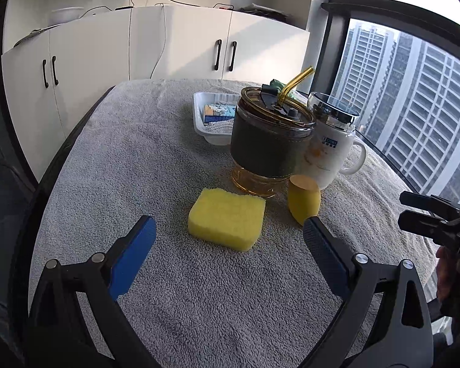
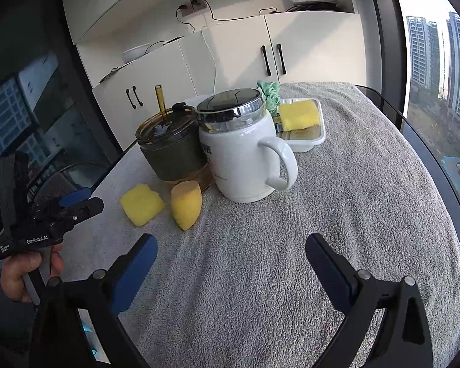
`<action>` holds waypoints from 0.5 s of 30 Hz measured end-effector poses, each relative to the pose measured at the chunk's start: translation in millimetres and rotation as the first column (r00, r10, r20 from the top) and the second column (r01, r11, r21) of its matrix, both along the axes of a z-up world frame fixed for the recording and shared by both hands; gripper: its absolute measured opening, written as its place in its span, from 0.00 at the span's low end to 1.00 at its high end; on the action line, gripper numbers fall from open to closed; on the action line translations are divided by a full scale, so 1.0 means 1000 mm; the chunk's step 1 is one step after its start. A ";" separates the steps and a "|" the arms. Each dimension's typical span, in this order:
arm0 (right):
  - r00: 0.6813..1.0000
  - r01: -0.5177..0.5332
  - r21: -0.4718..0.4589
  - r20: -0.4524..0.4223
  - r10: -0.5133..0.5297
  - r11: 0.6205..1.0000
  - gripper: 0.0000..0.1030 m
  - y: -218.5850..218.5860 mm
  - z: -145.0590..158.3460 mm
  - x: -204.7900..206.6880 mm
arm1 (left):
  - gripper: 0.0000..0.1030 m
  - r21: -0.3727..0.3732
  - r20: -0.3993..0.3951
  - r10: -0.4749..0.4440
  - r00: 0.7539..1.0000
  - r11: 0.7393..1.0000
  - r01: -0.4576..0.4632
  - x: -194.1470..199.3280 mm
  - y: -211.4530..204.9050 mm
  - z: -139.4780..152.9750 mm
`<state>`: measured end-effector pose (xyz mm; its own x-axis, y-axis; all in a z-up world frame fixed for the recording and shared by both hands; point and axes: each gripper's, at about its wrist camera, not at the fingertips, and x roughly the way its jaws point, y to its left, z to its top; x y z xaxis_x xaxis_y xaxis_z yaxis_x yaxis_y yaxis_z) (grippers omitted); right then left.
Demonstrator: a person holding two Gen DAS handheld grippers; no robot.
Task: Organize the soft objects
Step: 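Withdraw both open tools from the tray toward the remaining sponges, then grasp the yellow rectangular sponge with left while right grasps the yellow makeup sponge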
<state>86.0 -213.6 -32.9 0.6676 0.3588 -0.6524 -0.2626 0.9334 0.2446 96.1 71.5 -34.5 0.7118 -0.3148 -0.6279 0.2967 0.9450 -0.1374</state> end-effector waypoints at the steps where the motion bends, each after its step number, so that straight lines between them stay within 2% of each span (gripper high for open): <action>1: 1.000 -0.008 0.002 -0.007 0.008 1.000 0.97 0.003 -0.003 -0.001 | 0.95 0.003 -0.005 0.000 1.000 1.000 0.000 0.001 -0.003 -0.002; 11: 1.000 -0.009 -0.036 0.009 0.009 0.999 0.96 0.029 -0.008 0.014 | 0.95 0.053 -0.047 0.024 0.999 0.998 -0.021 0.030 -0.017 -0.020; 15: 1.000 -0.012 -0.050 0.017 0.013 0.999 0.91 0.039 -0.010 0.025 | 0.95 0.059 -0.069 0.034 0.997 0.998 -0.030 0.040 -0.015 -0.025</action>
